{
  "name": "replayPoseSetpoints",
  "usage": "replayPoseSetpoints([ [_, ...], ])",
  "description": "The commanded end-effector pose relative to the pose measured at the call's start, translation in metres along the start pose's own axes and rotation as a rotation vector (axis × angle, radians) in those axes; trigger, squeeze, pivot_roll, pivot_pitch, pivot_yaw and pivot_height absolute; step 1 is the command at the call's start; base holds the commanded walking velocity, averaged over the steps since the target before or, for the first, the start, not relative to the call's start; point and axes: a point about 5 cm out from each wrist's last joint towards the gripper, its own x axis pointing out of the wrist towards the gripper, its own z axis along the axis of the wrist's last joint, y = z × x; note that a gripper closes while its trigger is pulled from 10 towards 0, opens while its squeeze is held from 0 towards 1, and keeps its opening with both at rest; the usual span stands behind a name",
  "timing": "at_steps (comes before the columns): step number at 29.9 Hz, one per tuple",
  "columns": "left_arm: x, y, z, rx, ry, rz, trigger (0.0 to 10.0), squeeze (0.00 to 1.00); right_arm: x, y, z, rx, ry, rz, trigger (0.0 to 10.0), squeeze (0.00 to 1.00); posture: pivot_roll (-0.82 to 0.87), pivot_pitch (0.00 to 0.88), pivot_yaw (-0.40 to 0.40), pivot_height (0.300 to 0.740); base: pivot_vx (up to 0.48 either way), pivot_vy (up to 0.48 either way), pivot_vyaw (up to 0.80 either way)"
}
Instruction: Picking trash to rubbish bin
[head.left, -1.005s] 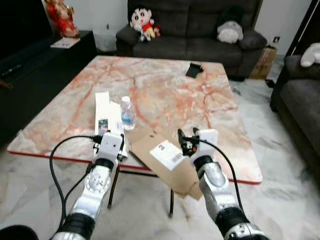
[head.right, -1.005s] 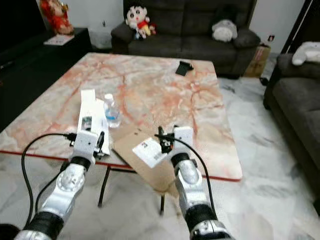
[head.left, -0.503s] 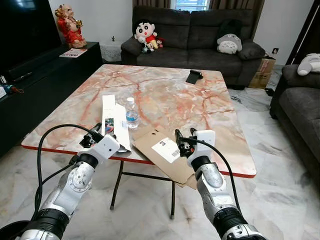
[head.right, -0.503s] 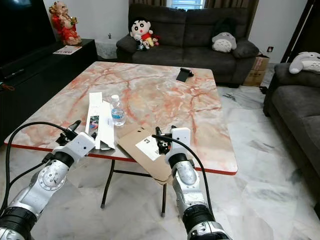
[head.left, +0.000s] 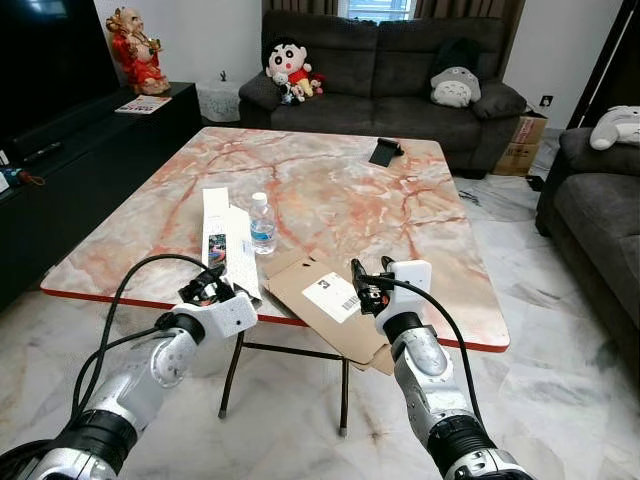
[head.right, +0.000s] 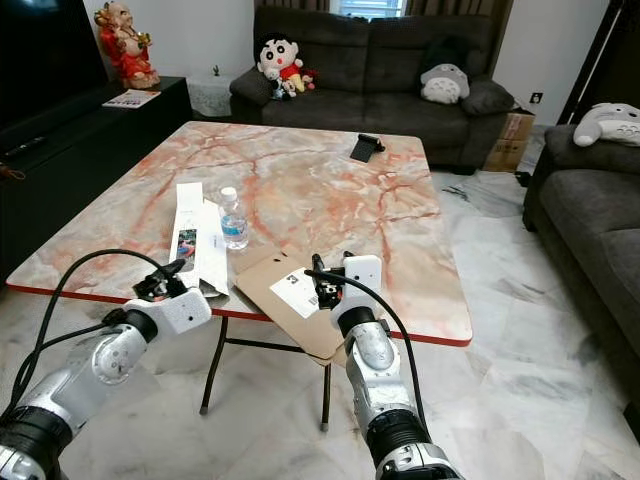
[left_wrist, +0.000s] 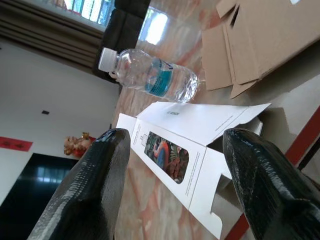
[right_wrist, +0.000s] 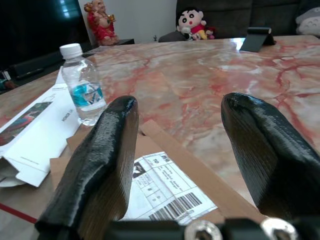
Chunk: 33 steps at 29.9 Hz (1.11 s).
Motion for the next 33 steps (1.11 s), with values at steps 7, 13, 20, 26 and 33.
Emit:
replayPoseSetpoints([
  [7, 0.010, 0.003, -0.002, 0.029, 0.082, -0.004, 10.0, 0.00, 0.001, 0.000, 0.001, -0.003, 0.001, 0.004, 10.0, 0.00, 0.17, 0.000, -0.036, 0.740, 0.000, 0.000, 0.00],
  [13, 0.011, -0.004, -0.009, 0.046, 0.125, -0.056, 10.0, 0.00, 0.002, -0.001, 0.002, -0.005, 0.001, 0.004, 10.0, 0.00, 0.17, 0.000, -0.038, 0.740, 0.000, 0.000, 0.00],
  [20, 0.012, -0.004, -0.009, 0.032, 0.135, -0.074, 10.0, 0.00, 0.001, -0.001, 0.002, -0.003, 0.000, 0.002, 10.0, 0.00, 0.17, 0.000, -0.038, 0.740, 0.000, 0.000, 0.00],
  [26, 0.011, -0.005, 0.001, -0.023, 0.077, -0.078, 10.0, 0.00, 0.001, -0.001, 0.002, -0.002, -0.002, 0.001, 10.0, 0.00, 0.17, 0.000, -0.038, 0.740, 0.000, 0.000, 0.00],
  [33, 0.010, -0.016, 0.011, -0.076, 0.029, -0.129, 10.0, 0.00, 0.002, 0.000, 0.003, -0.001, -0.002, 0.005, 10.0, 0.00, 0.18, 0.000, -0.039, 0.740, 0.000, 0.000, 0.00],
])
